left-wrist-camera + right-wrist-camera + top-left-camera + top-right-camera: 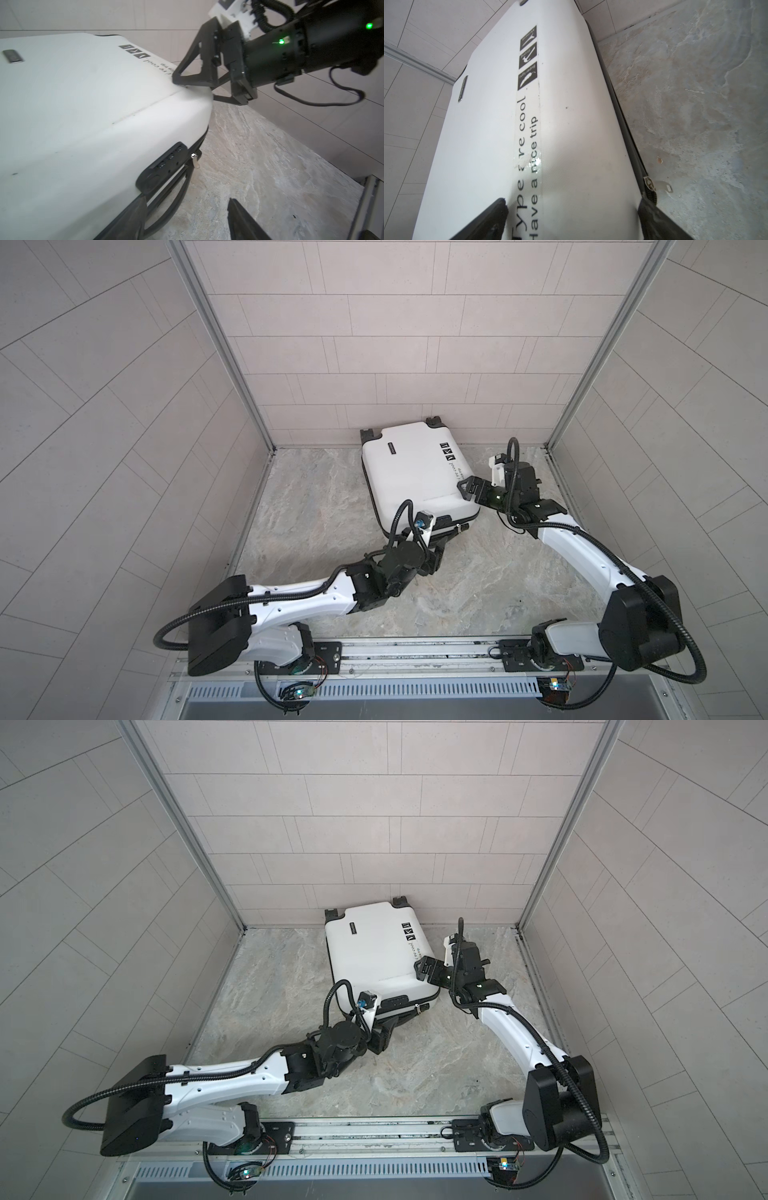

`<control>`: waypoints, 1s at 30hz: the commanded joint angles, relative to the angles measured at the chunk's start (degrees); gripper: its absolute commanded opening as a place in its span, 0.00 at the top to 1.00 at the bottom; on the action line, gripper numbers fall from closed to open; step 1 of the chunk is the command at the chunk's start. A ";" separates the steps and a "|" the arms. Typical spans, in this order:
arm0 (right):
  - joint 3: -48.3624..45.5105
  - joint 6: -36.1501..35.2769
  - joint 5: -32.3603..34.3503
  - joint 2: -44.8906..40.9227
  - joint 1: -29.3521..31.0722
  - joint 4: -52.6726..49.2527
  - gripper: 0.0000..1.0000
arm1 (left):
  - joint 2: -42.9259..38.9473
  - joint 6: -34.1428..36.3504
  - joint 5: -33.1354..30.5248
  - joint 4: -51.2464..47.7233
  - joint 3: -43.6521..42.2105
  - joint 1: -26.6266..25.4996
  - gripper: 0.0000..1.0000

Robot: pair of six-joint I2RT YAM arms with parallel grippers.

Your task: Pack the luggage

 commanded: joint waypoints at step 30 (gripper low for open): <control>-2.34 2.22 12.20 1.36 17.52 -5.71 0.00 | -26.93 -43.72 16.76 -17.32 -16.50 29.18 0.36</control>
